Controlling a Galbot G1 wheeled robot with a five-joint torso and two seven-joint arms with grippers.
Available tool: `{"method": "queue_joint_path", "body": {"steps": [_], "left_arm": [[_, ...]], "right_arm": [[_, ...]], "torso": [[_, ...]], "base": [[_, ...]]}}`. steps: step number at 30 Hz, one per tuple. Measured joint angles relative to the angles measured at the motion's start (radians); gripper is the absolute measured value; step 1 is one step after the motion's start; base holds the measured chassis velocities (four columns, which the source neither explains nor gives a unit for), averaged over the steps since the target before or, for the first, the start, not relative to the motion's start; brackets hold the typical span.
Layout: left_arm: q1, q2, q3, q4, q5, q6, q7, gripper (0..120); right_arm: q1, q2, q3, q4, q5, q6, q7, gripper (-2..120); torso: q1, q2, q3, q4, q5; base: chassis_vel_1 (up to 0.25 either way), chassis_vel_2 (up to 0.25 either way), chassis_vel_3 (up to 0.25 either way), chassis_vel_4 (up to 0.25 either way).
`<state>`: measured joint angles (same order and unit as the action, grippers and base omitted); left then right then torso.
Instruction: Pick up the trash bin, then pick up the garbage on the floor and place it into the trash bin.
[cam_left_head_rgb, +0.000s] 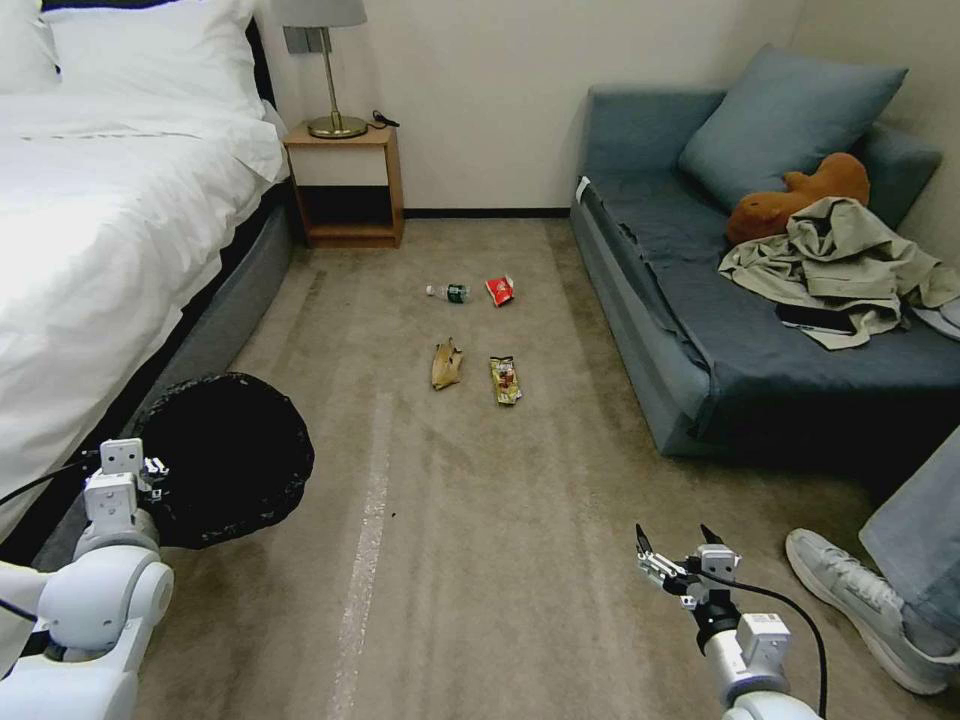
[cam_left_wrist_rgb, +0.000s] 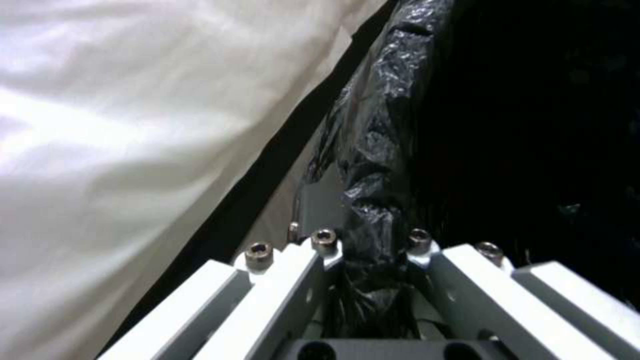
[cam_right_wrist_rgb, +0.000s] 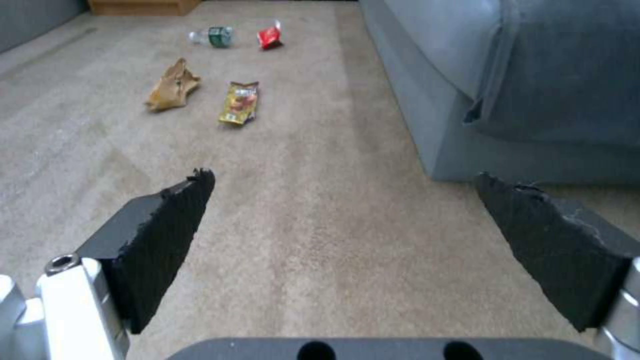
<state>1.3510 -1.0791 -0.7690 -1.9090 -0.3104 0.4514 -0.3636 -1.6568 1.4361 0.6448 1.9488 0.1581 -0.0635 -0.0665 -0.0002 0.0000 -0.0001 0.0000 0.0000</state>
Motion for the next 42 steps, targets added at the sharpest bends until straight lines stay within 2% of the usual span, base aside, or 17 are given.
{"method": "queue_joint_path", "body": {"steps": [42], "left_arm": [[0.005, -0.004, 0.005, 0.010, -0.030, -0.009, 0.006, 2]], "right_arm": [[0.002, -0.010, -0.022, -0.018, -0.029, 0.001, -0.027, 100]], "torso": [[0.000, 0.000, 0.000, 0.0000, 0.0000]], "base": [[-0.095, 0.098, 0.099, -0.099]]}}
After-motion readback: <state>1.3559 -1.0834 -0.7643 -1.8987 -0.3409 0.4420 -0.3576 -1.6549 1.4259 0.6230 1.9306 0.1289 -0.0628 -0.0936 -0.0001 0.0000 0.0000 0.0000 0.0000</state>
